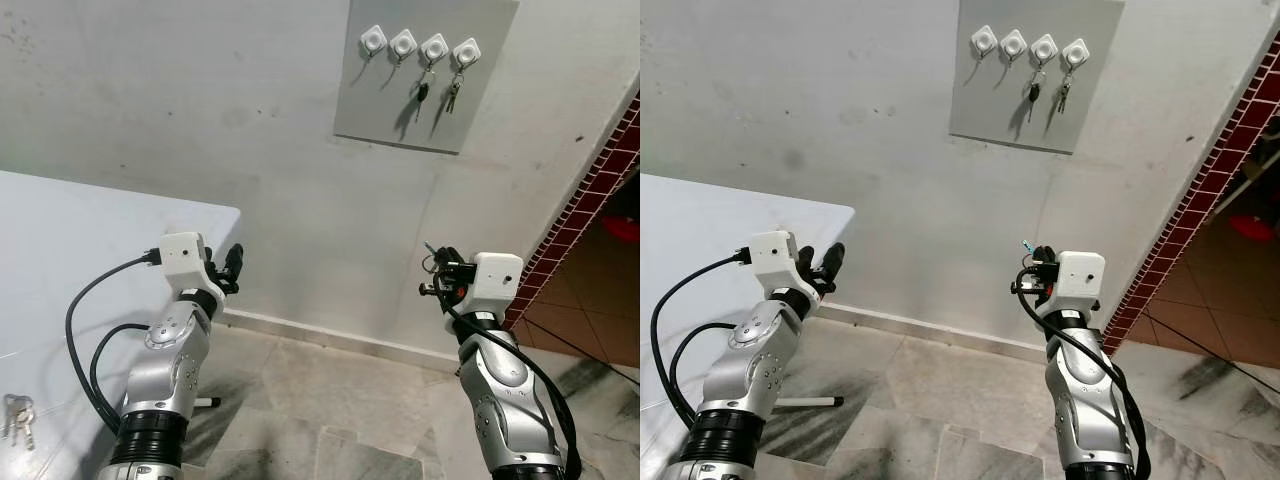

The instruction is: Hang keys on a hook

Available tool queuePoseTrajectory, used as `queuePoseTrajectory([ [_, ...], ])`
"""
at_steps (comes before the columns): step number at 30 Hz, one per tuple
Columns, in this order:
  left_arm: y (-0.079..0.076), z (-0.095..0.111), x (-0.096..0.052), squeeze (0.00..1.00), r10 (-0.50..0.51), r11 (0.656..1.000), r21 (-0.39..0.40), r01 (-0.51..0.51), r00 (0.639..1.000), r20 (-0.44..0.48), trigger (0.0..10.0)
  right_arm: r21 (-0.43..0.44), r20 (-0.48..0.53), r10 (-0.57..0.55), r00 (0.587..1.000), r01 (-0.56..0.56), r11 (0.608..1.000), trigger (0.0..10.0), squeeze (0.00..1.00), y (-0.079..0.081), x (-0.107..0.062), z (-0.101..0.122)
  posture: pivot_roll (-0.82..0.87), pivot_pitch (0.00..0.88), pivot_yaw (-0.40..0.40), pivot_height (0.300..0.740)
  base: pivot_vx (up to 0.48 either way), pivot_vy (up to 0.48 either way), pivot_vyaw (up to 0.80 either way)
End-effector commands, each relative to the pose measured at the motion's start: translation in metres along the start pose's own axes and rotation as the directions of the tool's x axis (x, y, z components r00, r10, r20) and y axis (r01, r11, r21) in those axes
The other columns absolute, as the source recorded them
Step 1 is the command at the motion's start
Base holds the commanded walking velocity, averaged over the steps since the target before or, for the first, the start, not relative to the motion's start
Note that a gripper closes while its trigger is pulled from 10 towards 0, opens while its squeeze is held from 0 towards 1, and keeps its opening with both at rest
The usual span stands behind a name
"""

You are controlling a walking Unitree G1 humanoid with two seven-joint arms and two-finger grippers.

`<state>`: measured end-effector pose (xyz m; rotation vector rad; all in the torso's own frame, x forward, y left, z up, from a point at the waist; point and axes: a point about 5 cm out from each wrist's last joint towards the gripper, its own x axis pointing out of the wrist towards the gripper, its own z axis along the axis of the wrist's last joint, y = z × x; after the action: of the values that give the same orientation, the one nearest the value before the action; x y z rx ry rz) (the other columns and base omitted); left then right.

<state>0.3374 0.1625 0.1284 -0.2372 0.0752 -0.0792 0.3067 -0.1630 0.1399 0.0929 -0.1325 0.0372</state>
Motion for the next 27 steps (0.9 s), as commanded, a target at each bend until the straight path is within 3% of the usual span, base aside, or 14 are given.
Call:
queuePoseTrajectory([
  [1,-0.0048,0.0088,0.0017,0.00,-0.023,1.000,0.004,0.023,0.999,0.024,10.0,0.009,0.052,-0.001,0.999,0.001,1.000,10.0,0.00,-0.0016,-0.0006,0.0101,0.02,0.000,-0.038,0.740,0.000,0.000,0.00],
  [27,-0.0069,0.0156,0.0021,0.00,-0.015,0.999,-0.028,0.016,0.999,0.050,10.0,0.003,0.073,0.020,0.997,-0.021,1.000,10.0,0.00,-0.0044,-0.0003,0.0156,0.02,0.000,-0.053,0.740,0.243,0.000,0.00],
])
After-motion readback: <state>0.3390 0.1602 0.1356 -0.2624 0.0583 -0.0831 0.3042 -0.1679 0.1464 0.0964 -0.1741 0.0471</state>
